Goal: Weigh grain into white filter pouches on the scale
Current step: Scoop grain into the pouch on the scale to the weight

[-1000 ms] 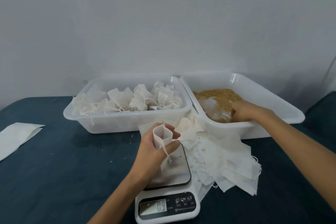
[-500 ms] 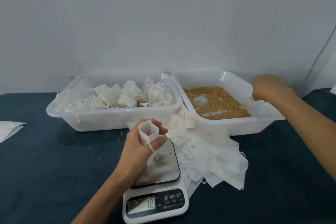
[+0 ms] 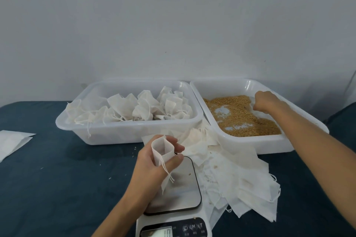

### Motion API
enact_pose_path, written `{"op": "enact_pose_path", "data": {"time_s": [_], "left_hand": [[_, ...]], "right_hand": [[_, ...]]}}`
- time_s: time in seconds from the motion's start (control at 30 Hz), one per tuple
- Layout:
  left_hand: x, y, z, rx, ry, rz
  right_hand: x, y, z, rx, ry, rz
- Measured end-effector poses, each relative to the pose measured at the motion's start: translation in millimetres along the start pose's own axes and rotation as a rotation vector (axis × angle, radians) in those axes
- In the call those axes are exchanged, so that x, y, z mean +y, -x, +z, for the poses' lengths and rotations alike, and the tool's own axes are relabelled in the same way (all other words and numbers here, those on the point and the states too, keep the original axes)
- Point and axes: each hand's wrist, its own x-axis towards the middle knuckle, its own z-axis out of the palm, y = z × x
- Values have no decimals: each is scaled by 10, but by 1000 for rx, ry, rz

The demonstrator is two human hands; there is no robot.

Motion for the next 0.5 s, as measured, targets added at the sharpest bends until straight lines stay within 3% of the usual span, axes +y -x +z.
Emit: {"op": "enact_pose_path", "data": {"time_s": [0.13,0.3,0.5], "left_hand": [[-4,-2,9,5,8,-14],[-8,4,16,-11,-13,-9],[10,10,12,-5,3,-13]], "right_hand": [[24,-49,119,45,-30,41],[-67,-58,107,85,52,-46],[-303,-25,150,37,-32,-118]]}}
